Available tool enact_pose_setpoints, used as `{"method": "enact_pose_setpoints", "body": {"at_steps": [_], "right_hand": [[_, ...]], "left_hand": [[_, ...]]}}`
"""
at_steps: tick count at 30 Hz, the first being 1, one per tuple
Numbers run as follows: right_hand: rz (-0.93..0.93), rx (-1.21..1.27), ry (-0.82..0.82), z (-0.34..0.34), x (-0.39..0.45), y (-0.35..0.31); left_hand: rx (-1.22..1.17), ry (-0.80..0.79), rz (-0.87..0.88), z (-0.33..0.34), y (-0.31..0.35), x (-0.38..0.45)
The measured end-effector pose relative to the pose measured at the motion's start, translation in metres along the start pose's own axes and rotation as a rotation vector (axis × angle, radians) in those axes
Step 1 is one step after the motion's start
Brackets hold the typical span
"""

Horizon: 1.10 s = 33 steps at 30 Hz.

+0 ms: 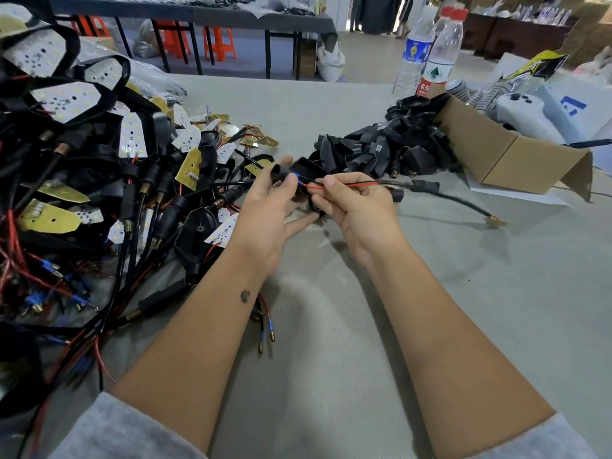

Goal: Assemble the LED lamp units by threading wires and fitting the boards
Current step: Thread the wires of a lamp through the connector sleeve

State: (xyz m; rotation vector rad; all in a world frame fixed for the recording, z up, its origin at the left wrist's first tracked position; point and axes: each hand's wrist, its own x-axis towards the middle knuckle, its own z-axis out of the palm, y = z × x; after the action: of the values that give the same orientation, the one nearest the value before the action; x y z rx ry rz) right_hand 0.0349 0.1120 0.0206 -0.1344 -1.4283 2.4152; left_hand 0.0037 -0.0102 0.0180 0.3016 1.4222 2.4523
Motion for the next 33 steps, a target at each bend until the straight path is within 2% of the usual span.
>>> {"method": "enact_pose_setpoints", "body": {"at_steps": [8, 13, 17, 23, 33], "right_hand": [[-0.021, -0.212, 0.05, -0.005, 0.001, 0.0], [0.056, -0.046, -0.042, -0.001, -0.002, -0.003], [0.048, 0.032, 0.021, 0.002, -0.001, -0.001], [-0.079, -0.291, 0.075, 0.004, -0.002, 0.003], [0.101, 0.18, 0.015, 0.006, -0.005, -0.005]], "left_hand": [[-0.072, -0.023, -0.025, -0.001, -0.002, 0.001], [-0.117, -0.031, -0.012, -0.001, -0.005, 0.002], [-0.118, -0.049, -0.021, 0.001, -0.008, 0.002], [-0.057, -0.064, 0.007, 0.006, -0.013, 0.002], [-0.046, -0.025, -0.016, 0.009, -0.009, -0.002]]}}
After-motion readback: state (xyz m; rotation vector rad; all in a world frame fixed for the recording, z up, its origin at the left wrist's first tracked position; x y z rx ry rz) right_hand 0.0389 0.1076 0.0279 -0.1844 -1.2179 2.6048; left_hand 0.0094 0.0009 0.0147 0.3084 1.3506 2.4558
